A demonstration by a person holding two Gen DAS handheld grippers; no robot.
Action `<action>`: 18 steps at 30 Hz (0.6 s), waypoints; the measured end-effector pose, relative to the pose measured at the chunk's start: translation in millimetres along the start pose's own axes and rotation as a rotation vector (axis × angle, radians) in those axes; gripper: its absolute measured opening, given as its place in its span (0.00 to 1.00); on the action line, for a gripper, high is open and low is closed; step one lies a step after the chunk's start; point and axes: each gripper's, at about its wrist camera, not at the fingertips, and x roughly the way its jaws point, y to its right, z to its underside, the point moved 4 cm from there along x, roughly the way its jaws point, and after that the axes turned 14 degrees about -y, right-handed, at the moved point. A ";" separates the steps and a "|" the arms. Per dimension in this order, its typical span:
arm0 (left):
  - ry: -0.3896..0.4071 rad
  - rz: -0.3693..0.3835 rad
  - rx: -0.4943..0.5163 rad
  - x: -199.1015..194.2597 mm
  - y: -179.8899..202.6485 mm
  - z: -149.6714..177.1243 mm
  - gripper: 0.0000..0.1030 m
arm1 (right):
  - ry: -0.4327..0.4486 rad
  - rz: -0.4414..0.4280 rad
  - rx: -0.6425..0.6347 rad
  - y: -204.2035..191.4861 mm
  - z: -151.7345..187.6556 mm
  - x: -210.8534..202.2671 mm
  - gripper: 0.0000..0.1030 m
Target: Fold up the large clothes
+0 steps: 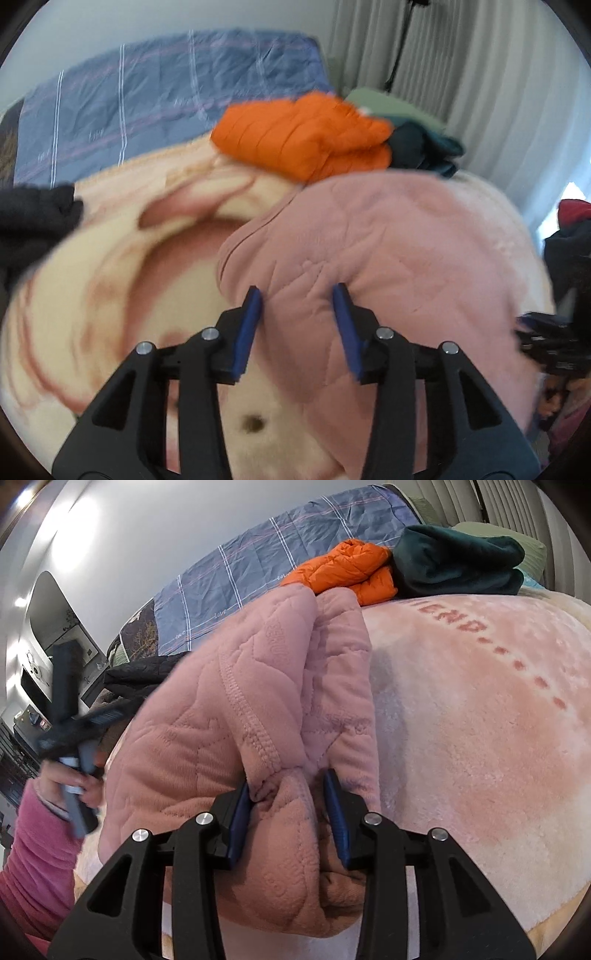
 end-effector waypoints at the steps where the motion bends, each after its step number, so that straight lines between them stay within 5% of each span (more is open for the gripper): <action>1: 0.004 -0.009 0.000 8.2 -1.0 -1.0 0.41 | 0.004 0.012 -0.002 -1.1 1.0 -0.7 0.37; 6: -0.006 0.021 -0.029 9.9 -4.7 -2.9 0.41 | 0.005 0.012 -0.007 -2.2 1.9 -1.4 0.37; 11: 0.085 0.026 -0.052 -40.0 2.3 8.6 0.41 | -0.002 -0.004 0.003 2.2 2.6 -2.9 0.37; 13: 0.128 0.011 -0.007 -61.3 13.7 25.7 0.55 | -0.002 -0.013 0.003 2.4 2.6 -2.8 0.37; 18: 0.148 -0.027 0.148 -90.5 55.0 96.6 0.69 | 0.006 -0.014 0.003 2.0 2.4 -2.3 0.37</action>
